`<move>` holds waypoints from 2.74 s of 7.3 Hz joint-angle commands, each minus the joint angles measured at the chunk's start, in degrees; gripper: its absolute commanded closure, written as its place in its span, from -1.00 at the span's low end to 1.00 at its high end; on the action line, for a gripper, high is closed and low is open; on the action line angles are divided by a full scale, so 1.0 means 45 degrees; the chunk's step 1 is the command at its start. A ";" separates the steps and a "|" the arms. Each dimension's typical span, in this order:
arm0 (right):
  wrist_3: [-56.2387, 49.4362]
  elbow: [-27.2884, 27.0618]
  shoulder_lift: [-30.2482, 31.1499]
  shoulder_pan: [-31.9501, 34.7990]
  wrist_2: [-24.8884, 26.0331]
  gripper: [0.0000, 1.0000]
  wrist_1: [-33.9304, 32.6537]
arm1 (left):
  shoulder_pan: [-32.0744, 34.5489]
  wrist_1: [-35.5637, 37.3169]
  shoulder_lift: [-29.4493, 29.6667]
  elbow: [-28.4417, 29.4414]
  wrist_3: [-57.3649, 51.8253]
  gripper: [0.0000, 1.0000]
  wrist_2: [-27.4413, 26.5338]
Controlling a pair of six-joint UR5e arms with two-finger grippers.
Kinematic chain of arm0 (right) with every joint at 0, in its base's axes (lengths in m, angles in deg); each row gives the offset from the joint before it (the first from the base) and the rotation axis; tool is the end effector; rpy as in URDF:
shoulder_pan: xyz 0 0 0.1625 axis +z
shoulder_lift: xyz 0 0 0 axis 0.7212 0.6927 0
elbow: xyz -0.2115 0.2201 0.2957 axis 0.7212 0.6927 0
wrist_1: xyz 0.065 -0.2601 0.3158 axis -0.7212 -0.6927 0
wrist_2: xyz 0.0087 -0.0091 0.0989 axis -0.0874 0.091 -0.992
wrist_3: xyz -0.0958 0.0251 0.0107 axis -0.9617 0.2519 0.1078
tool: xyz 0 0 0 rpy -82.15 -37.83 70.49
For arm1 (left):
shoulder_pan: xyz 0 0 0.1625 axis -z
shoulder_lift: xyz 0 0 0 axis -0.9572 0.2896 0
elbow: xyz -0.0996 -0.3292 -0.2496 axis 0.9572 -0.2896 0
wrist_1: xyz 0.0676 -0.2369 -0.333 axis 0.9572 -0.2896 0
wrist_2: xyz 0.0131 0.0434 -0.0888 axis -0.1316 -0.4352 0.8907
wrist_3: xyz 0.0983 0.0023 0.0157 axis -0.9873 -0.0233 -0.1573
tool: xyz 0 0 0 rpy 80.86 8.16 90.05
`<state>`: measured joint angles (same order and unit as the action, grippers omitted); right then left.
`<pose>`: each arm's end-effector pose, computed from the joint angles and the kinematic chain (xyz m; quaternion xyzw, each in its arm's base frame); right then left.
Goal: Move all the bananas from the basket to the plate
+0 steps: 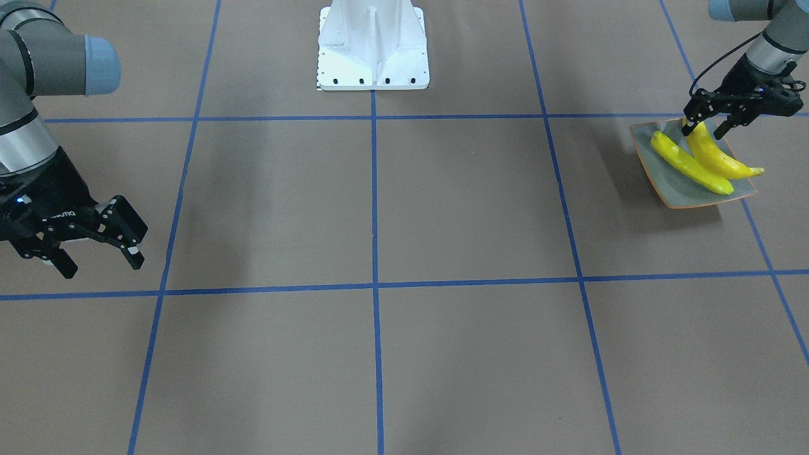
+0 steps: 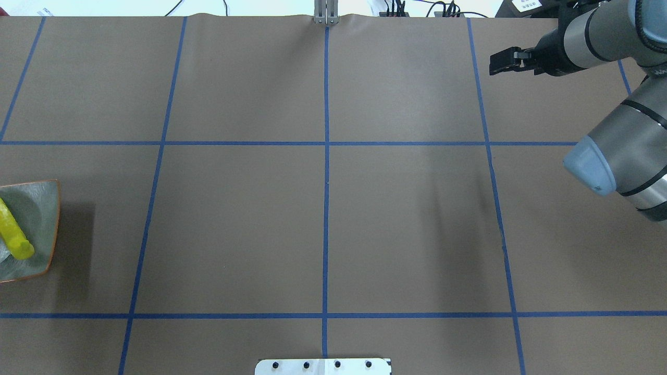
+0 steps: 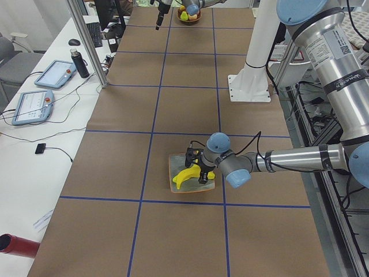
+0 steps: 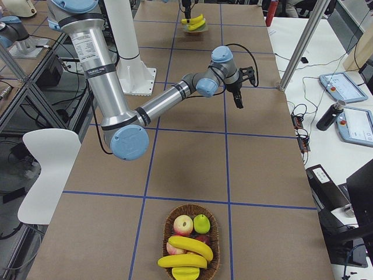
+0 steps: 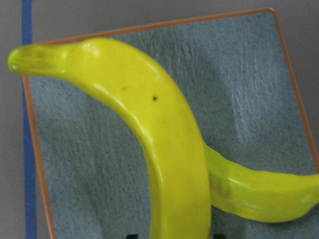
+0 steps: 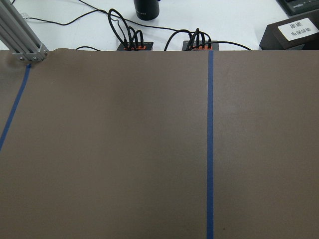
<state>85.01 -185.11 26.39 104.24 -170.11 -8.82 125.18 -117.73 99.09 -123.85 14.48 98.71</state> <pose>-0.2388 -0.5671 0.3303 0.2176 -0.4125 0.0626 0.8824 0.1291 -0.3035 0.6385 0.1037 0.4154 0.0115 0.9036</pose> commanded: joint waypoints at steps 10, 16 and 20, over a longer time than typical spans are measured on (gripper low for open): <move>-0.9841 0.1708 0.4606 0.5011 -0.2960 -1.00 -0.0020 | 0.4282 0.0022 0.3941 -0.0212 0.0159 -1.00 0.4445; -1.4061 0.5408 0.5586 0.8030 -0.2282 -0.99 0.0039 | 0.4262 0.0002 0.4273 -0.0232 0.0120 -1.00 0.4387; -1.1813 0.7245 0.5841 0.8010 -0.2026 -0.89 0.3358 | 0.4262 0.0002 0.4410 -0.0212 0.0100 -1.00 0.4387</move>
<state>29.76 -154.44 52.50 140.31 -179.71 2.73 144.36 -117.72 118.81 -124.84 14.96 118.45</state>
